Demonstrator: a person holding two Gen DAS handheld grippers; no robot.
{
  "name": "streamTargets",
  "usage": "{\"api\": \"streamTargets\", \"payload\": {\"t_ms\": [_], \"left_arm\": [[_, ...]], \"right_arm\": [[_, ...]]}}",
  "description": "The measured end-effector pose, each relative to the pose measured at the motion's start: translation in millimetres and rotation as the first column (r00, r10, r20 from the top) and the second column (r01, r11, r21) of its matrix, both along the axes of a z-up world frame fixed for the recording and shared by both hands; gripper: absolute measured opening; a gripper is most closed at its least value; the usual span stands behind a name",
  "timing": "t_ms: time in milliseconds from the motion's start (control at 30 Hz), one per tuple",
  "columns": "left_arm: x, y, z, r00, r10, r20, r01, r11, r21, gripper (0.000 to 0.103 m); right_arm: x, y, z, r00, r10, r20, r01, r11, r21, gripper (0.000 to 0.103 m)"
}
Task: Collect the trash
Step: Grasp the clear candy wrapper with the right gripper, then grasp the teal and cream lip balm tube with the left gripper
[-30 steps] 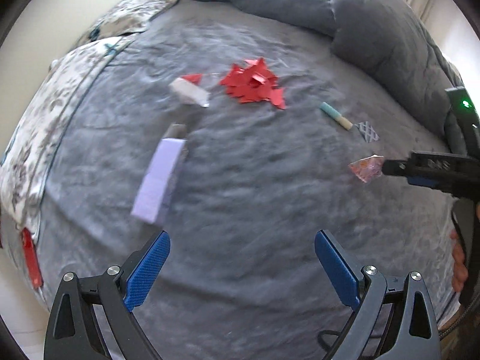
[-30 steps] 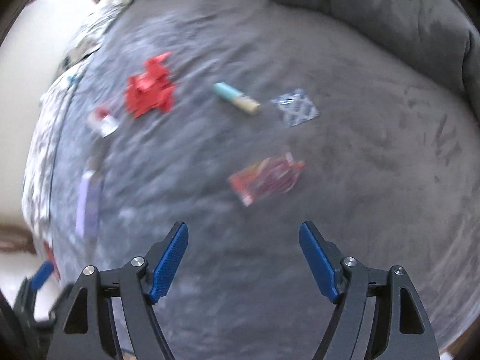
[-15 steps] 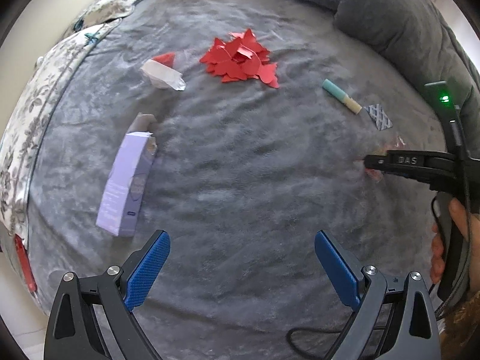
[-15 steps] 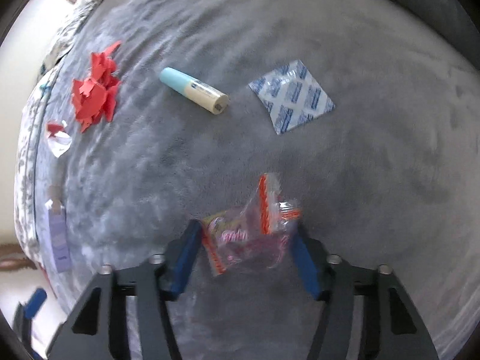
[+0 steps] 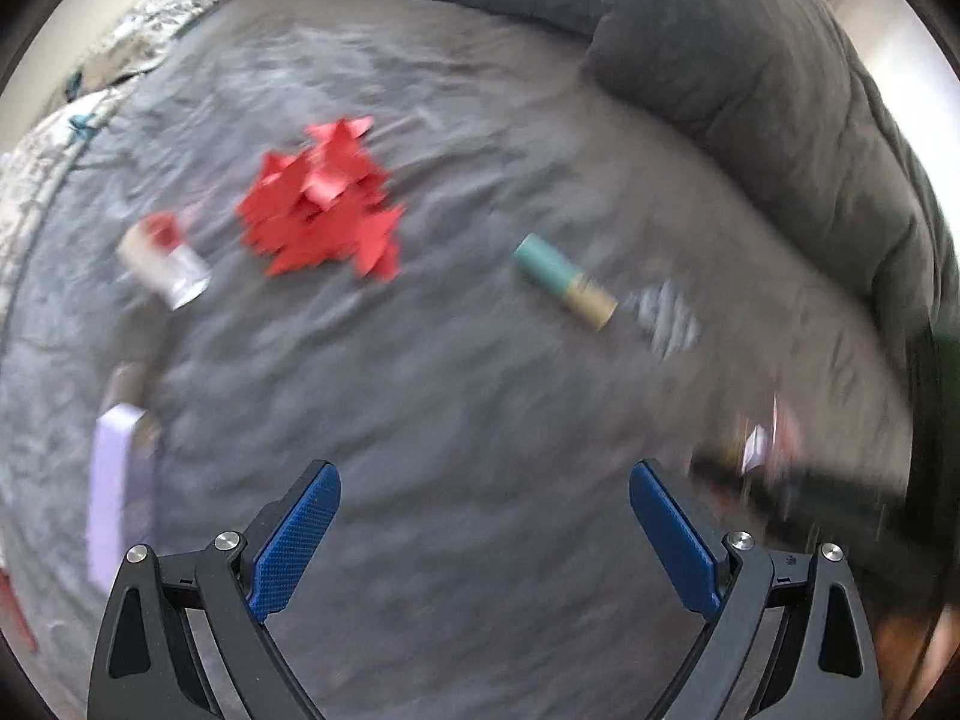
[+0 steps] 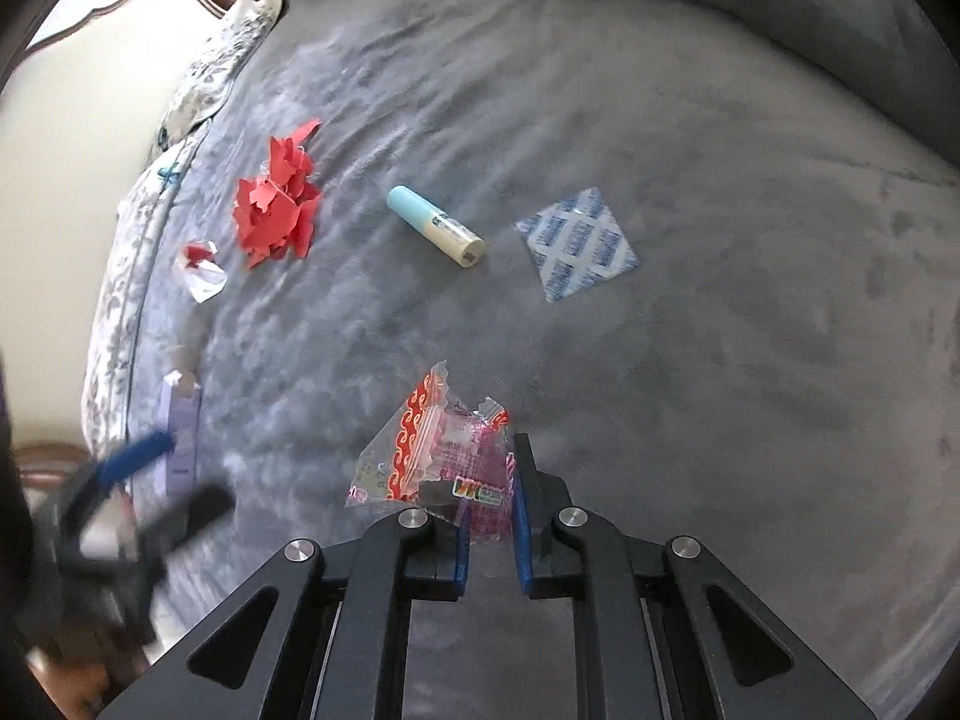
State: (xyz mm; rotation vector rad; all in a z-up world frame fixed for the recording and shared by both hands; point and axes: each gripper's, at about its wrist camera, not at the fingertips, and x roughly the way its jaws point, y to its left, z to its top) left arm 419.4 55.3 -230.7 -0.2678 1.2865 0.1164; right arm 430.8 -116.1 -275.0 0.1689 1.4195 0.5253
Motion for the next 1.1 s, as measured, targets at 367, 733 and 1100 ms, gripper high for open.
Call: {"api": "streamTargets", "payload": {"t_ms": [367,733,1100], "left_arm": [[105,-23,-35,0.995,0.086,-0.054,-0.087,0.996,-0.025,0.097],[115,-30,-81,0.988,0.081,-0.132,-0.082,0.997,-0.005,0.017],[77,-16,-52,0.993,0.092,-0.067,-0.093,0.996,-0.013,0.017]], "right_arm": [[4,-48,4,0.997,-0.080,-0.011,0.080,0.997,0.011,0.012],[8,-46,4,0.999,-0.053,-0.012,0.053,0.998,0.019,0.012],[7,-39,8,1.000,-0.023,-0.009,0.023,0.999,0.031,0.012]]}}
